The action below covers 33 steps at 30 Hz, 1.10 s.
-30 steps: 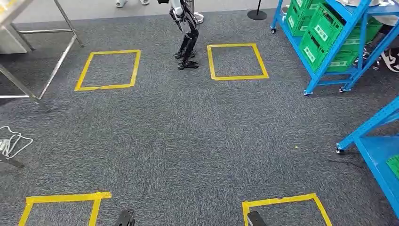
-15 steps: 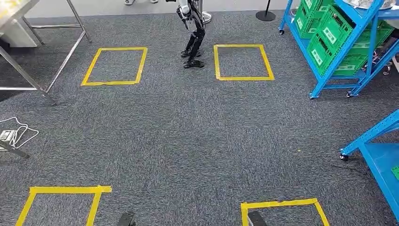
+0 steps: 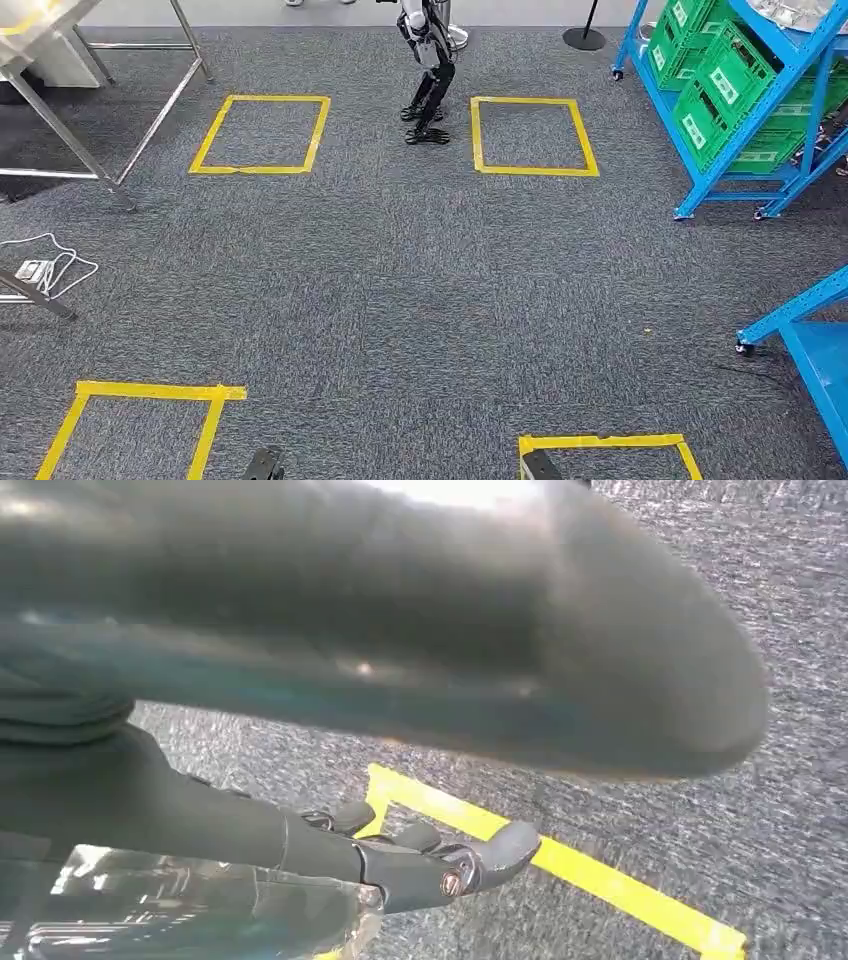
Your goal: Take the parts from the cabinet and place them on the table.
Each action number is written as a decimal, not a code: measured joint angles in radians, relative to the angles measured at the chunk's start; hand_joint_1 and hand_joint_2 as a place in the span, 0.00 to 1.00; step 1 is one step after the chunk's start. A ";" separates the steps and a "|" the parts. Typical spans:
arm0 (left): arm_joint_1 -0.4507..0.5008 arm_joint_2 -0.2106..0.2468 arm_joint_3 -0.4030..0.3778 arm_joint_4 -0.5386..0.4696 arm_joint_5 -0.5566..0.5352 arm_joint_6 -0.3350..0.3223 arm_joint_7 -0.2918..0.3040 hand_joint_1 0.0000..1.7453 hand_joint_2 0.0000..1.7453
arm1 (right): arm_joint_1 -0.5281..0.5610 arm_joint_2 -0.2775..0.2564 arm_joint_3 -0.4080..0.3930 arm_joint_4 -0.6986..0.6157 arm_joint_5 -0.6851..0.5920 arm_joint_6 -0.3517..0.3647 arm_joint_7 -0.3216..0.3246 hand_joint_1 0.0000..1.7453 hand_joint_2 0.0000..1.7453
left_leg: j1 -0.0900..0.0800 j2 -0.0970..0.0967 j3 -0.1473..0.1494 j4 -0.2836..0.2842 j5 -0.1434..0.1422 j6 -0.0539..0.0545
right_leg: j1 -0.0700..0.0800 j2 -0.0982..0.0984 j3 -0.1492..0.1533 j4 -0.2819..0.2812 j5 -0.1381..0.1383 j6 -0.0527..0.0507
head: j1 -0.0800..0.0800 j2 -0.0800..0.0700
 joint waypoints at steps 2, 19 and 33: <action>0.001 0.000 0.000 0.000 0.000 0.002 0.000 0.00 0.00 | 0.001 0.000 0.000 0.000 0.000 0.000 0.000 0.00 0.00 | 0.005 0.000 -0.002 -0.002 0.004 -0.007 | 0.010 -0.001 -0.002 0.002 0.001 -0.016 | 0.001 0.000; 0.009 0.007 0.005 0.000 0.002 0.004 -0.008 0.00 0.00 | 0.000 0.009 -0.001 0.000 -0.003 0.004 -0.003 0.00 0.00 | 0.007 0.013 0.008 -0.019 0.006 0.017 | 0.021 -0.003 -0.005 -0.005 0.005 -0.017 | -0.001 0.000; 0.009 0.003 0.007 0.000 0.002 0.003 -0.011 0.00 0.00 | 0.001 0.002 0.000 0.001 -0.008 0.004 -0.008 0.00 0.00 | 0.004 0.005 0.010 -0.005 -0.008 -0.006 | 0.014 0.001 -0.008 -0.002 0.007 -0.020 | 0.003 0.000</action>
